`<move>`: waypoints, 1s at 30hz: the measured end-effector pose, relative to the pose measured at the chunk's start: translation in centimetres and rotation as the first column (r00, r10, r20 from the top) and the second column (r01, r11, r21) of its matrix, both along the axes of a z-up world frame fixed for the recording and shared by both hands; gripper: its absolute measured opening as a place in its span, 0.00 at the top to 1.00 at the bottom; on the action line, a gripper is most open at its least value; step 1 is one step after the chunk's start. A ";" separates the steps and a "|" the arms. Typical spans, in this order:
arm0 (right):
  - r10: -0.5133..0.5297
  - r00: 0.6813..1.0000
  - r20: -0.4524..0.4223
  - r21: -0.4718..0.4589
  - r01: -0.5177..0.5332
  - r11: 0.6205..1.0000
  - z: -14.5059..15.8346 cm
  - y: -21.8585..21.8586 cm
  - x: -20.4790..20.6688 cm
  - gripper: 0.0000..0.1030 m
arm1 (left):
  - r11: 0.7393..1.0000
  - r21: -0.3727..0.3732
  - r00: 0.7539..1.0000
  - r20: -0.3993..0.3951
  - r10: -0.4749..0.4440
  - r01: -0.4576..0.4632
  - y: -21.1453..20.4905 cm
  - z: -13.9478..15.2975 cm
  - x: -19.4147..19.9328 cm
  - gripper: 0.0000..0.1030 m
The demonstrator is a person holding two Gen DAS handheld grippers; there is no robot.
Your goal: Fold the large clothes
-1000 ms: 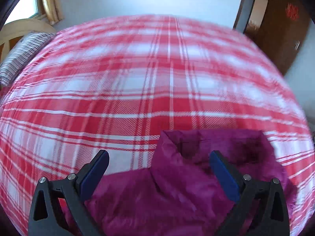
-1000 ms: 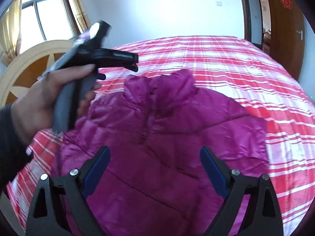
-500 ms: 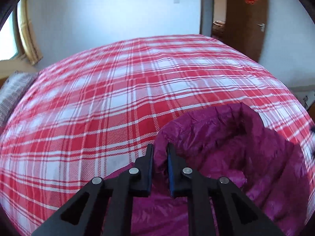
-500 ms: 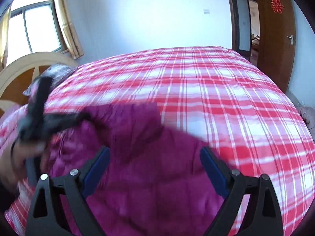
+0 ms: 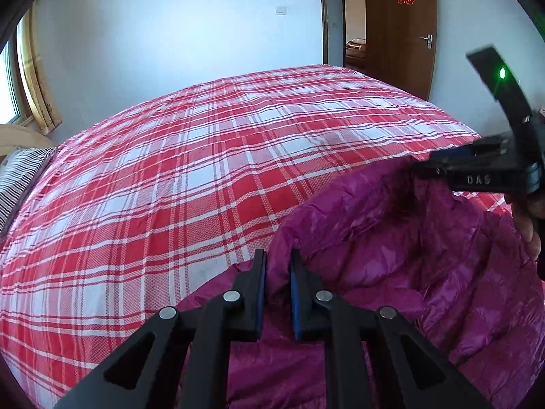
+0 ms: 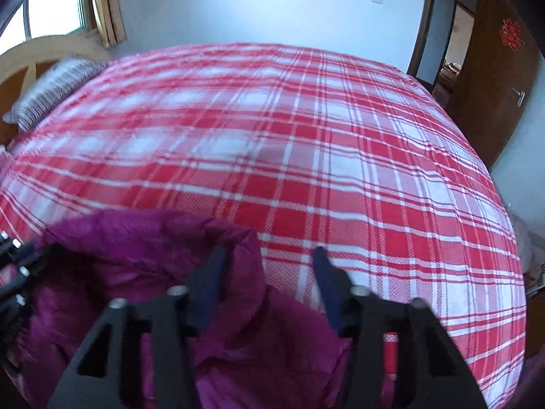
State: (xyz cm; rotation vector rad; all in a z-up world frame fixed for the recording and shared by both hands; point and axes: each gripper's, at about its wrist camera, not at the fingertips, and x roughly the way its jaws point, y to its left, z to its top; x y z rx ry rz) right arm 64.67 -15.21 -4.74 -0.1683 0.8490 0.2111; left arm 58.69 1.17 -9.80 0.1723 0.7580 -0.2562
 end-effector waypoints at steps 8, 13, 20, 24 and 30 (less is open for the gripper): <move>0.020 0.999 0.025 0.044 -0.021 0.999 -0.7 -2.4 -3.5 0.90 | 0.996 0.083 0.998 0.032 -0.048 0.045 -0.9 -0.8 -1.8 0.88; -0.009 1.000 0.010 0.032 0.009 0.999 -2.7 -3.7 -4.3 0.92 | 0.984 0.156 0.996 0.018 -0.091 0.087 -1.4 -1.9 -3.7 0.88; -0.023 1.000 -0.007 0.019 0.023 1.000 -5.3 -4.7 -5.3 0.96 | 0.983 0.098 0.984 0.069 -0.162 0.155 -0.9 1.1 -6.8 0.87; -0.037 0.999 -0.009 0.047 0.037 0.998 -5.5 -5.3 -5.2 0.98 | 0.991 -0.057 0.979 0.171 -0.112 0.123 0.4 5.3 -6.6 0.83; -0.042 0.999 0.008 0.029 0.042 0.999 -6.1 -4.9 -5.6 0.98 | 0.994 -0.085 0.986 0.149 0.077 -0.065 0.3 5.1 1.0 0.46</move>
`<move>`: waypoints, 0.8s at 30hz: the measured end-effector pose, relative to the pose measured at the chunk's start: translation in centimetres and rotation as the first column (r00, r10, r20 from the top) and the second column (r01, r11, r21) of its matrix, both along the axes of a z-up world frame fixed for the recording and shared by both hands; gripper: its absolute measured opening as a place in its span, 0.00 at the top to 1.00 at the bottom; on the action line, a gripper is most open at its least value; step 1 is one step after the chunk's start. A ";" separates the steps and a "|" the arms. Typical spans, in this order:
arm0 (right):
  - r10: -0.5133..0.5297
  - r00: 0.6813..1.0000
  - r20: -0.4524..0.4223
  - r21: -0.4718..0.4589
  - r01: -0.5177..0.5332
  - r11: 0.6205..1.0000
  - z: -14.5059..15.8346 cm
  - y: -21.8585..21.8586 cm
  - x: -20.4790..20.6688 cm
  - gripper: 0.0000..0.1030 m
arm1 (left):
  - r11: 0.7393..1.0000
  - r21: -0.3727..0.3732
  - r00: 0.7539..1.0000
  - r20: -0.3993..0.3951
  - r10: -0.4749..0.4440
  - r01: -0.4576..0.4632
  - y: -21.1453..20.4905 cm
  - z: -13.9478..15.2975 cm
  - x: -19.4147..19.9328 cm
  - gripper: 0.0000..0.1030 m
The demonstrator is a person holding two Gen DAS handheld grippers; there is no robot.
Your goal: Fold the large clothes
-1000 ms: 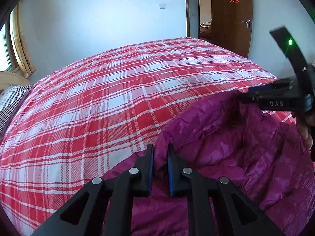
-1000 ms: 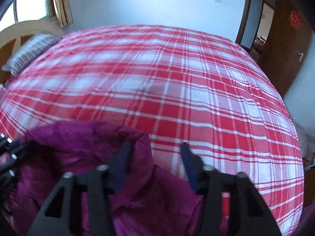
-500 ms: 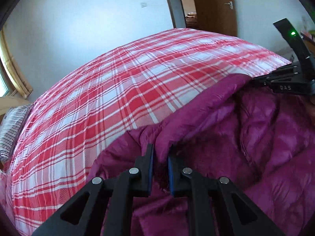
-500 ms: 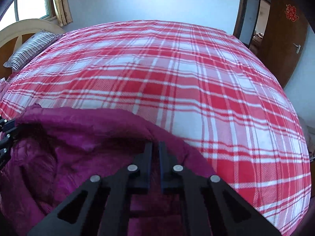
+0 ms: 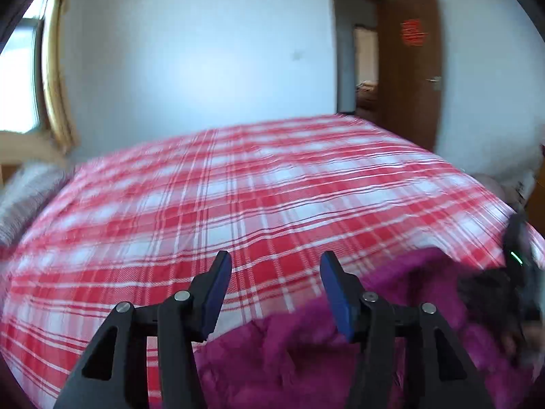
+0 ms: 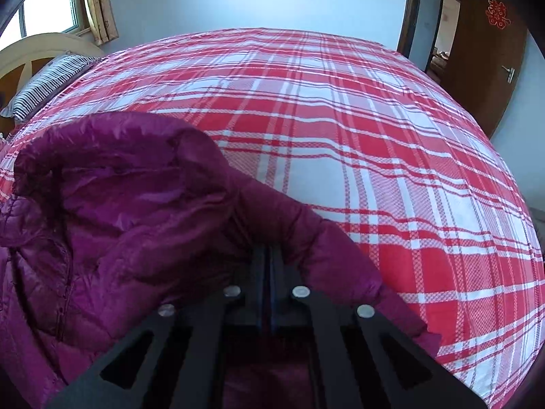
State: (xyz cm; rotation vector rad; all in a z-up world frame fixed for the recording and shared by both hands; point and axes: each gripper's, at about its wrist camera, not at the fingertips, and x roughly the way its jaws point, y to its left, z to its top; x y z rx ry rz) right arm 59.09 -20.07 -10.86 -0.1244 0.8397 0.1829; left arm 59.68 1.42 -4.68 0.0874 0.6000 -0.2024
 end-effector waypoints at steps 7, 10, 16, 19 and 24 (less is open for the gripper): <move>-0.012 1.000 0.007 0.144 0.011 0.990 0.9 -2.2 -0.6 0.87 | 0.988 0.065 0.976 -0.177 -0.124 0.137 -3.4 -4.7 2.0 0.46; -0.060 0.997 0.051 0.213 0.048 0.976 2.5 -3.7 -1.3 0.68 | 0.975 0.123 0.969 -0.188 -0.159 0.184 -4.1 -6.1 0.4 0.46; -0.129 0.984 0.119 0.317 0.086 0.944 7.0 -4.0 0.0 0.46 | 0.961 0.182 0.965 -0.199 -0.170 0.206 -4.4 -7.8 -1.1 0.46; -0.069 0.985 0.156 0.268 0.025 0.963 9.3 -0.8 1.4 0.46 | 0.962 0.179 0.964 -0.205 -0.167 0.205 -4.1 -8.4 -1.1 0.46; 0.066 0.996 0.062 0.143 -0.074 0.987 7.6 4.7 3.8 0.49 | 0.956 0.209 0.966 -0.198 -0.167 0.208 -4.2 -9.3 -1.9 0.46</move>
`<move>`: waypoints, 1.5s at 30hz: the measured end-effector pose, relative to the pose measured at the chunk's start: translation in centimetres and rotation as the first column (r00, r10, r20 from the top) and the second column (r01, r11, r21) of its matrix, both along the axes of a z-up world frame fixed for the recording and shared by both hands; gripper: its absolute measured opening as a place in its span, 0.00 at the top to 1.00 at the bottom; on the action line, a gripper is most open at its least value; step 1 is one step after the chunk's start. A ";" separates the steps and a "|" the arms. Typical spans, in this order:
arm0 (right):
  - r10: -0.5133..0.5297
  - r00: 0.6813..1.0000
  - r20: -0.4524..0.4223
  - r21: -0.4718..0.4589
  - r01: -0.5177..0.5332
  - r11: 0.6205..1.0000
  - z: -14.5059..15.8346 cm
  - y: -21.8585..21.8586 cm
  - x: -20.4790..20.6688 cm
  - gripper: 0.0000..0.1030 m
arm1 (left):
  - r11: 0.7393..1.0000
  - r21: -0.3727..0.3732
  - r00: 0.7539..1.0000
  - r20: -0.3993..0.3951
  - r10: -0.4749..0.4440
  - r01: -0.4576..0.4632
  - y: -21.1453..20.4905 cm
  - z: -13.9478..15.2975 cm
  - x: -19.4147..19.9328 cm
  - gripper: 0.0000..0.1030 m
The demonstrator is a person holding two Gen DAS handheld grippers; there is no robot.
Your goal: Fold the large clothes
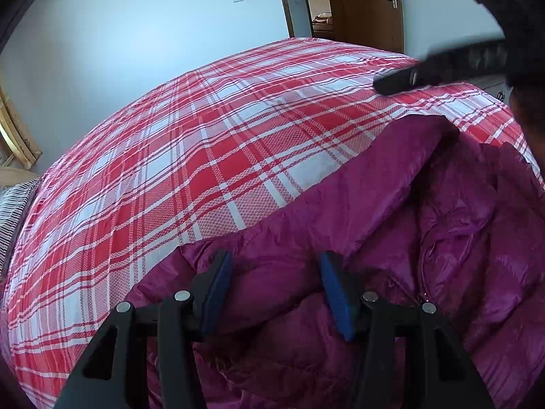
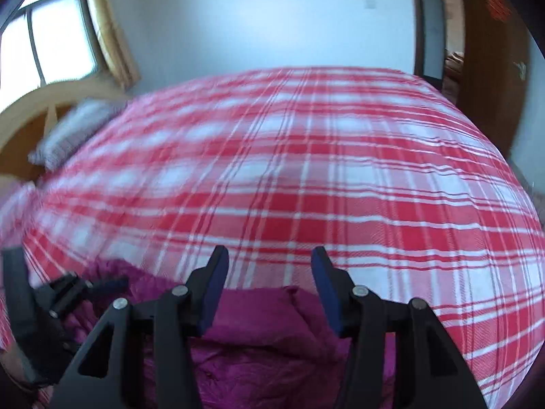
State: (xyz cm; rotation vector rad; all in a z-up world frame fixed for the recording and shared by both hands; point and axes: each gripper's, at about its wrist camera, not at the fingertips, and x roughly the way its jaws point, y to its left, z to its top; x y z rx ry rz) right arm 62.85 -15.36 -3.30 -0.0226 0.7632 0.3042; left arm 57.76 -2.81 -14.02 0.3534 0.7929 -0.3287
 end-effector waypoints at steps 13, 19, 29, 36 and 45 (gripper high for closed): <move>0.036 0.996 -0.086 -0.109 -0.046 0.993 -6.9 0.0 -2.6 0.55 | 0.985 -0.137 0.993 0.045 0.107 -0.100 1.1 3.6 0.0 0.45; 0.027 0.999 -0.028 -0.094 -0.030 0.995 -7.4 0.2 -3.5 0.54 | 0.973 -0.116 0.980 -0.053 0.192 -0.197 2.2 -0.6 0.7 0.41; 0.019 1.000 -0.025 -0.095 -0.021 0.995 -8.0 0.2 -3.1 0.52 | 0.957 -0.189 0.973 -0.116 0.200 -0.219 3.3 -2.0 1.4 0.33; 0.015 1.000 -0.027 -0.093 -0.018 0.995 -8.3 0.2 -3.0 0.51 | 0.959 -0.174 0.973 -0.098 0.207 -0.222 3.0 -2.1 1.3 0.33; 0.010 1.000 -0.017 -0.130 -0.012 0.991 -8.4 0.6 -3.1 0.51 | 0.963 -0.150 0.974 -0.083 0.212 -0.222 2.7 -2.2 1.2 0.32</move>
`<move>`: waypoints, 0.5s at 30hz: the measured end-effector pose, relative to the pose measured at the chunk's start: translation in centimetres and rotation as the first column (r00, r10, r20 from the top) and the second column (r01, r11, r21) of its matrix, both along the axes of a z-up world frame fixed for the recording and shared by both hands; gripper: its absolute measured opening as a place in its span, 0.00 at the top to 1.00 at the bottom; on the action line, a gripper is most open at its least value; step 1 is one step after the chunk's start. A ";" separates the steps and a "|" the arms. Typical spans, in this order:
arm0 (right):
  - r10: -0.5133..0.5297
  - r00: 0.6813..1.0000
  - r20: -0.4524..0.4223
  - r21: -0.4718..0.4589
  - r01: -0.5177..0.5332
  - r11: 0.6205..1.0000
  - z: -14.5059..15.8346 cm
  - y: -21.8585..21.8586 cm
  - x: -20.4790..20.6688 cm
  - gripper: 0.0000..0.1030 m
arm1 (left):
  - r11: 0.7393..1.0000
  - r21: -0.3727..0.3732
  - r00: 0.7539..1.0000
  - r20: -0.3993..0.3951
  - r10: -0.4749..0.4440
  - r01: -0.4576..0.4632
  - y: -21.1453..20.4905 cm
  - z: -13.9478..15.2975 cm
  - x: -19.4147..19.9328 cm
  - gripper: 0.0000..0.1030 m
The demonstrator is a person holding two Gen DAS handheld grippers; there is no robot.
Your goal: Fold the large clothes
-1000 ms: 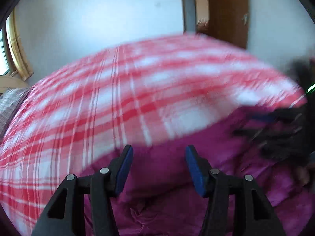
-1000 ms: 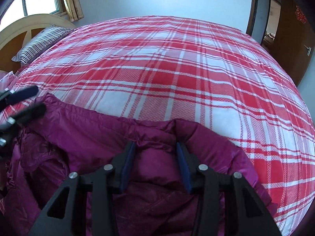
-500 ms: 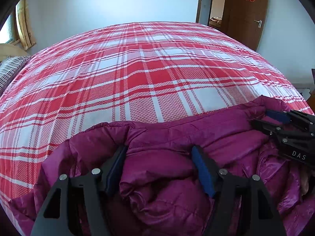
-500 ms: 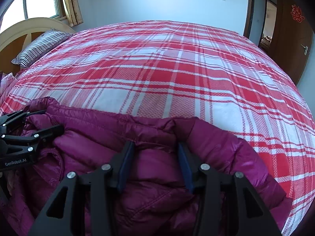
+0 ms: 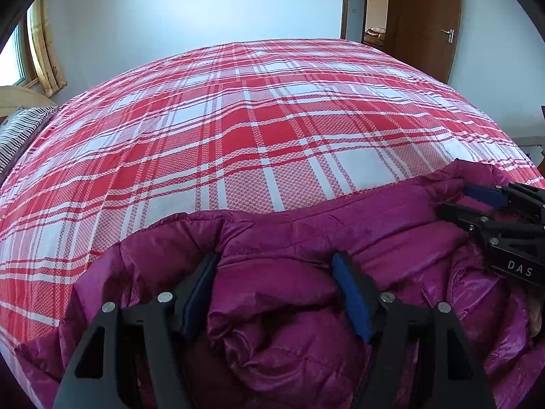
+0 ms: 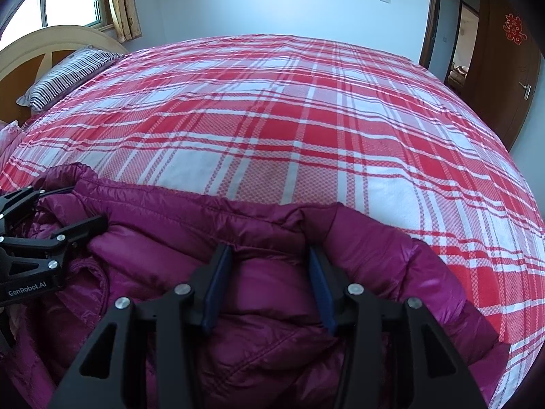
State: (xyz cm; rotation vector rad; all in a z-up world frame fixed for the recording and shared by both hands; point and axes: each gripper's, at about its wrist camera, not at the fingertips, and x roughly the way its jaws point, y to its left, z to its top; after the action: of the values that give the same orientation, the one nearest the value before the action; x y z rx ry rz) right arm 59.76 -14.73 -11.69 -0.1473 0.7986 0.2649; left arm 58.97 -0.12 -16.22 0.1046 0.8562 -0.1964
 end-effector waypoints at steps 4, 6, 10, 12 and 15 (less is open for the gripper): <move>-0.018 1.000 -0.004 -0.014 0.018 1.000 1.2 0.1 -0.1 0.51 | 1.000 0.017 1.000 0.009 0.001 -0.001 -0.3 0.0 -0.1 0.32; -0.040 0.999 0.023 0.050 0.039 0.998 2.7 -0.1 -0.6 0.50 | 1.000 0.015 1.000 0.009 0.001 -0.001 -0.2 0.0 -0.1 0.32; -0.013 0.998 0.060 0.073 0.009 0.997 3.9 1.8 -1.4 0.45 | 1.000 0.018 1.000 0.012 0.001 -0.001 -0.1 0.0 0.0 0.32; 0.021 0.999 0.040 0.015 -0.021 1.000 3.0 3.2 -1.2 0.44 | 1.000 0.021 1.000 0.013 0.001 -0.002 -0.1 0.0 0.0 0.32; 0.014 1.000 0.000 -0.035 -0.014 0.999 0.7 3.7 -0.7 0.44 | 1.000 0.020 1.000 0.013 0.001 -0.001 -0.1 0.0 0.0 0.32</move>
State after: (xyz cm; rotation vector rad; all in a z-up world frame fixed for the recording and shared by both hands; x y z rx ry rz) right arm 59.01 -11.04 -10.96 -0.1856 0.8026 0.2646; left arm 58.96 -0.23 -16.26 0.1239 0.8455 -0.1860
